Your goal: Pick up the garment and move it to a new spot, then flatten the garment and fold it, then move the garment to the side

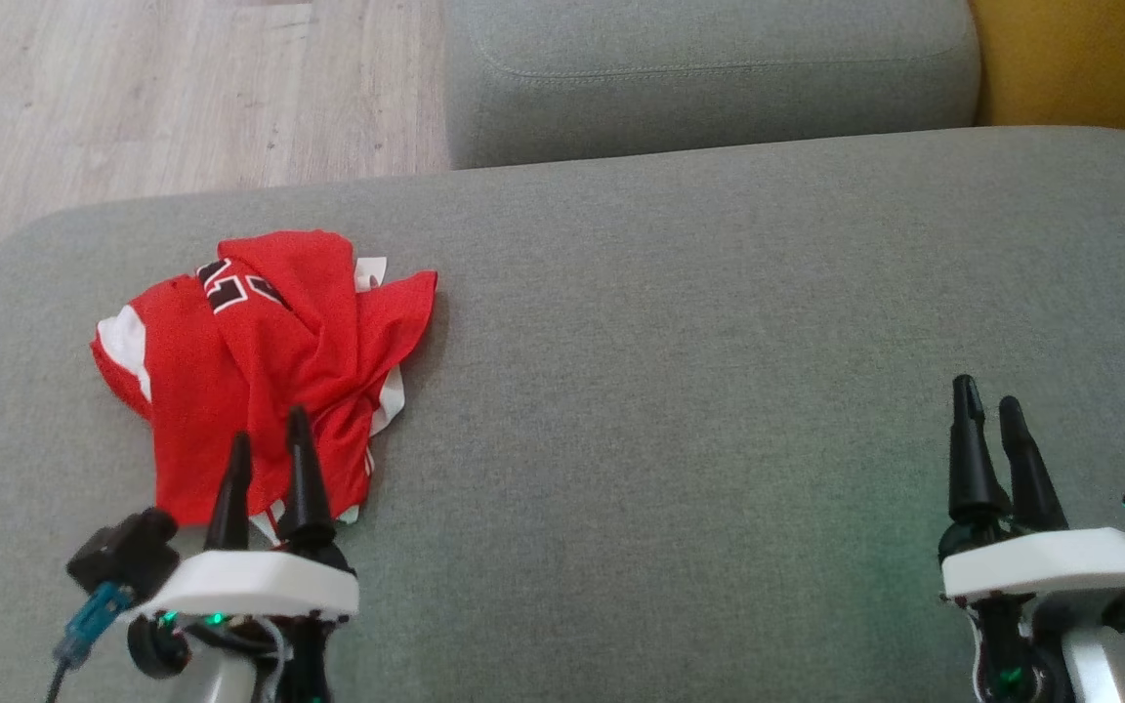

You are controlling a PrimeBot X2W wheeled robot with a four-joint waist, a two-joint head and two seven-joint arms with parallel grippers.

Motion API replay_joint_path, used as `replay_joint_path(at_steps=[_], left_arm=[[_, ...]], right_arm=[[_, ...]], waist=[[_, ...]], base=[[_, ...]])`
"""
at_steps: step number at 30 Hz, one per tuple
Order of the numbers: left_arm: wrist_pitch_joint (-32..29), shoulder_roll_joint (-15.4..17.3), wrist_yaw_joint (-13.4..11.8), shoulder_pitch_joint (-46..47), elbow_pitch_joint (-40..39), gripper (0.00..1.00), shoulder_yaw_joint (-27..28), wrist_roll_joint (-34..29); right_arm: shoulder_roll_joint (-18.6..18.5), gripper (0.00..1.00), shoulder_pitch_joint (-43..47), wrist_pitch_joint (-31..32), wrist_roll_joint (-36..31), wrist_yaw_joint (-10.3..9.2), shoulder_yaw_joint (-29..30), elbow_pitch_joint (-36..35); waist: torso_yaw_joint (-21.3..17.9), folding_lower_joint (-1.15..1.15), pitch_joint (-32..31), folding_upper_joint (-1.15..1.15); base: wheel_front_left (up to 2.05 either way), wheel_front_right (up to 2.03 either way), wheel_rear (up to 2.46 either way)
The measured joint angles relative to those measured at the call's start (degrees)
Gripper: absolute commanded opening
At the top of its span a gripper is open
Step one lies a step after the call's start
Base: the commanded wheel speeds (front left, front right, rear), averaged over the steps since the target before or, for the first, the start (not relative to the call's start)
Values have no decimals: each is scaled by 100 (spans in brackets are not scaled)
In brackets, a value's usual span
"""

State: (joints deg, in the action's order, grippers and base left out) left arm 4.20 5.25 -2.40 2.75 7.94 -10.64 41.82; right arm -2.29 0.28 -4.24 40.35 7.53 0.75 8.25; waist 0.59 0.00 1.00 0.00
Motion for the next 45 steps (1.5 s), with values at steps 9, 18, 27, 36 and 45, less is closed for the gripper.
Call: replay_joint_path(at_steps=[9, 18, 27, 36, 45], left_arm=[[146, 279, -369, 141, 40, 100, -579, -576], [298, 535, -724, 316, 15, 100, -1099, -1214], [450, 784, -1089, 600, 102, 100, -1742, -1954], [571, 893, -1346, 699, 183, 100, -2132, -2276], [740, 749, -1236, 666, -66, 100, -1860, -2076]], right_arm=[[-1, 100, 0, -141, -745, 0, -142, -132], [-1, 100, 0, -292, -1492, 0, -233, -219], [-2, 100, 0, -438, -2309, 0, -265, -277], [-3, 100, 0, -546, -2882, 0, -366, -388], [-5, 100, 4, -724, -2715, 0, -337, -443]], waist=[[-4, 0, 16, 0], [-21, 0, 38, 0], [-5, 0, 58, 0], [32, 0, 63, 0], [64, 0, 95, 0]], base=[[0, 0, 0], [0, 0, 0], [0, 0, 0], [0, 0, 0], [0, 0, 0]])
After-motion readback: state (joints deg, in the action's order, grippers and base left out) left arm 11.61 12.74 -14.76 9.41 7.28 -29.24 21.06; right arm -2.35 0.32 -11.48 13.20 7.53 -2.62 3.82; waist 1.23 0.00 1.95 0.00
